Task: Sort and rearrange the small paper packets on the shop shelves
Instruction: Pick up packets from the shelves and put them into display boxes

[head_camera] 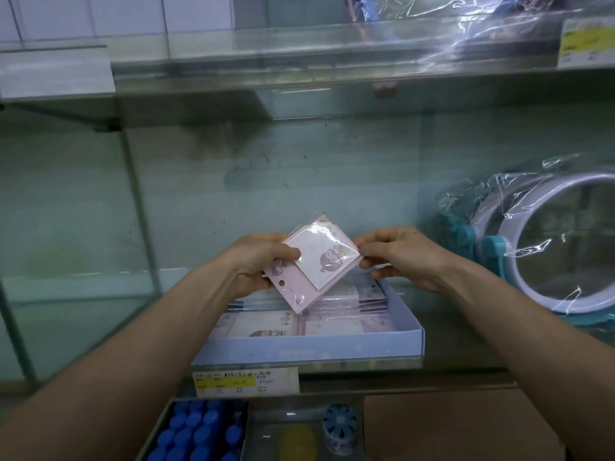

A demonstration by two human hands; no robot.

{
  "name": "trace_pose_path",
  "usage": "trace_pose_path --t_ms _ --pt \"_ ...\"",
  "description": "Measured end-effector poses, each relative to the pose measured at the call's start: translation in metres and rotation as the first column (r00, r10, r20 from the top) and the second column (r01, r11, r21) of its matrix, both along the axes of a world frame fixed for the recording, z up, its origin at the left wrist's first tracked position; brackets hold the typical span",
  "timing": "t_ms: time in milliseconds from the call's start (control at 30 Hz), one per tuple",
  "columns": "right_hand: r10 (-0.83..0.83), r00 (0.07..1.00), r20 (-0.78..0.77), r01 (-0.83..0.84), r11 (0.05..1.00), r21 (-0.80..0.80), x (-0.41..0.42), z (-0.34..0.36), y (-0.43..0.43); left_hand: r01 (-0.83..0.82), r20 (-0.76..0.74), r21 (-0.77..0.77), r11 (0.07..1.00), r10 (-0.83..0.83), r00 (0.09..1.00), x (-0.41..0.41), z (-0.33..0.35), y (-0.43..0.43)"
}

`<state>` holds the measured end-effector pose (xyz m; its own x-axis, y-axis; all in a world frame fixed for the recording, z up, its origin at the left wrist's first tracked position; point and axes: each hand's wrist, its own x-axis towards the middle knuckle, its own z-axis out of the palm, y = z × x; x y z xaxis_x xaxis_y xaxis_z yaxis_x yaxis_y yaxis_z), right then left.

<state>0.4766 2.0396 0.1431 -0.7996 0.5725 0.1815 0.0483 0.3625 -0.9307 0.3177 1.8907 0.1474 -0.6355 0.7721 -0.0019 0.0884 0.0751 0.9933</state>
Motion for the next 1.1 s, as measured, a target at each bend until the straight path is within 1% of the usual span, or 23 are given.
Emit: trace_pose_path --t_ms 67,133,233,300,367,467,600,633,667,700,733,767,800,833,867,933,967,1000,1033,1100 --pt "0.014 1.0 -0.007 -0.014 1.0 -0.023 -0.002 0.001 -0.002 -0.024 -0.002 0.004 1.0 0.024 1.0 0.0 0.0 0.0" --pt "0.033 0.999 -0.003 -0.033 0.999 -0.04 -0.005 0.002 -0.005 -0.048 0.032 0.026 0.999 0.048 0.998 -0.001 0.0 0.0" --pt "0.012 0.998 -0.054 -0.017 0.995 -0.1 -0.01 0.006 -0.011 -0.058 0.197 0.132 0.99 0.031 0.98 -0.003 0.004 -0.001" --pt "0.012 0.996 -0.086 -0.027 0.984 -0.177 -0.014 0.008 -0.016 -0.064 0.262 0.195 0.979 0.011 0.965 -0.01 0.007 -0.003" --pt "0.049 0.998 -0.047 -0.058 0.977 -0.206 -0.017 0.008 -0.022 -0.045 0.232 0.19 0.981 0.0 0.973 -0.016 0.008 -0.007" --pt "0.107 0.994 0.026 -0.101 0.979 -0.177 -0.023 0.008 -0.031 -0.015 0.148 0.116 0.993 -0.003 0.989 -0.019 0.008 -0.012" --pt "0.099 0.995 0.033 -0.092 0.981 -0.17 -0.028 0.011 -0.035 -0.042 0.159 0.126 0.991 0.022 0.987 -0.016 0.008 -0.016" --pt "0.097 0.993 0.074 -0.088 0.99 -0.115 -0.028 0.012 -0.035 -0.038 0.16 0.128 0.991 0.017 0.987 -0.015 0.009 -0.017" --pt "0.071 0.986 0.148 -0.074 0.997 0.018 -0.028 0.012 -0.035 -0.037 0.163 0.132 0.991 0.015 0.986 -0.014 0.009 -0.017" --pt "0.01 0.975 0.222 -0.055 0.979 0.198 -0.027 0.013 -0.035 -0.046 0.17 0.139 0.989 0.022 0.985 -0.011 0.01 -0.017" --pt "-0.066 0.967 0.247 -0.03 0.929 0.369 -0.026 0.013 -0.035 -0.068 0.177 0.148 0.987 0.041 0.983 -0.008 0.011 -0.017" --pt "-0.125 0.968 0.215 0.007 0.879 0.477 -0.024 0.014 -0.036 -0.095 0.179 0.157 0.983 0.067 0.982 -0.004 0.012 -0.017" --pt "-0.156 0.972 0.176 0.045 0.857 0.513 -0.023 0.016 -0.037 -0.114 0.171 0.165 0.98 0.085 0.982 0.0 0.013 -0.016" --pt "-0.164 0.971 0.174 0.054 0.86 0.508 -0.022 0.019 -0.038 -0.12 0.151 0.175 0.977 0.094 0.984 0.005 0.014 -0.016" --pt "-0.157 0.961 0.228 0.032 0.881 0.472 -0.021 0.022 -0.04 -0.113 0.129 0.187 0.976 0.089 0.988 0.012 0.015 -0.016" --pt "-0.073 0.923 0.378 -0.051 0.95 0.308 -0.017 0.028 -0.045 -0.077 0.096 0.219 0.973 0.058 0.994 0.026 0.017 -0.014" --pt "-0.009 0.914 0.406 -0.085 0.974 0.212 -0.015 0.029 -0.046 -0.049 0.084 0.231 0.972 0.031 0.996 0.035 0.018 -0.013" --pt "0.051 0.914 0.402 -0.11 0.986 0.124 -0.014 0.029 -0.045 -0.013 0.071 0.235 0.972 -0.004 0.997 0.042 0.018 -0.012" --pt "0.09 0.919 0.384 -0.125 0.99 0.068 -0.014 0.03 -0.043 0.036 0.048 0.222 0.974 -0.048 0.998 0.049 0.019 -0.01" --pt "0.12 0.918 0.378 -0.151 0.987 0.054 -0.013 0.029 -0.037 0.135 -0.041 0.143 0.98 -0.131 0.991 0.059 0.02 -0.009"
